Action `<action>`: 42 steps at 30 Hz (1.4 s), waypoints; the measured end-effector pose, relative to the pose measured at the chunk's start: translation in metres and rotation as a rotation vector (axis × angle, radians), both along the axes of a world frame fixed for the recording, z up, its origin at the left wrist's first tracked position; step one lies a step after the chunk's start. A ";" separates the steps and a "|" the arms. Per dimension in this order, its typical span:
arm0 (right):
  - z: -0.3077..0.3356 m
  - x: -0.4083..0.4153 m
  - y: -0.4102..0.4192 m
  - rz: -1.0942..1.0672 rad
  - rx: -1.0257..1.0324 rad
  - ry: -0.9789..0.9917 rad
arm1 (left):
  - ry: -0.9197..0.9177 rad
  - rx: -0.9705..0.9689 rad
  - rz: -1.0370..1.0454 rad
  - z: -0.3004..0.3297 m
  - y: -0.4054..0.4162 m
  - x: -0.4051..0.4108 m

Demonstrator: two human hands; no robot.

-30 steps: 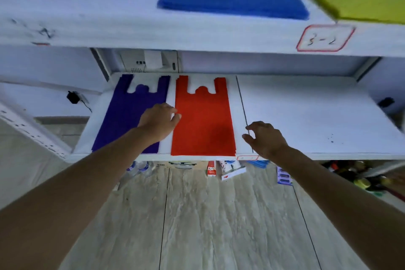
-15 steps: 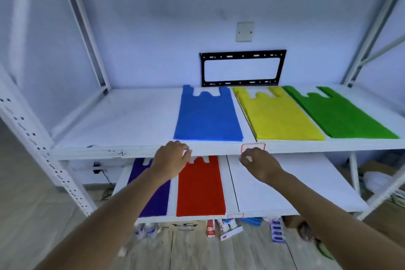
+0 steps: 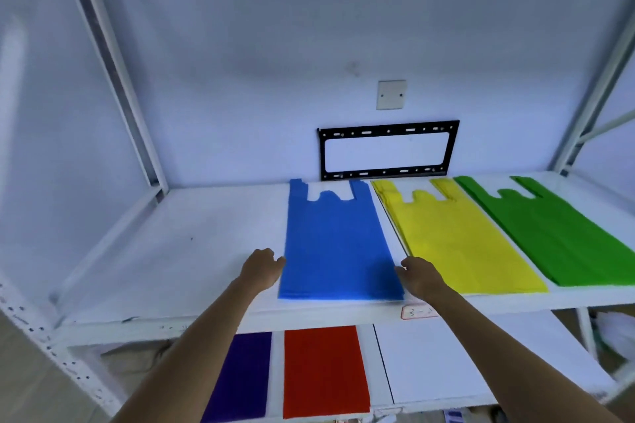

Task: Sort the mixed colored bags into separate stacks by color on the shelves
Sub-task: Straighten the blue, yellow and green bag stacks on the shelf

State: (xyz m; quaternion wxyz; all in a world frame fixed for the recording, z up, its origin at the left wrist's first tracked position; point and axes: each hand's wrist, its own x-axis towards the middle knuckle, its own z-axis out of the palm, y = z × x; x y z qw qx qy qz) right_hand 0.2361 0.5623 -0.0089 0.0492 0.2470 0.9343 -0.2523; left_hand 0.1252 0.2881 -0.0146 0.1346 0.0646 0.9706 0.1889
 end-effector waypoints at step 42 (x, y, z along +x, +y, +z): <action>-0.025 -0.079 0.111 -0.134 -0.057 0.218 | 0.240 -0.041 0.030 -0.010 0.107 -0.145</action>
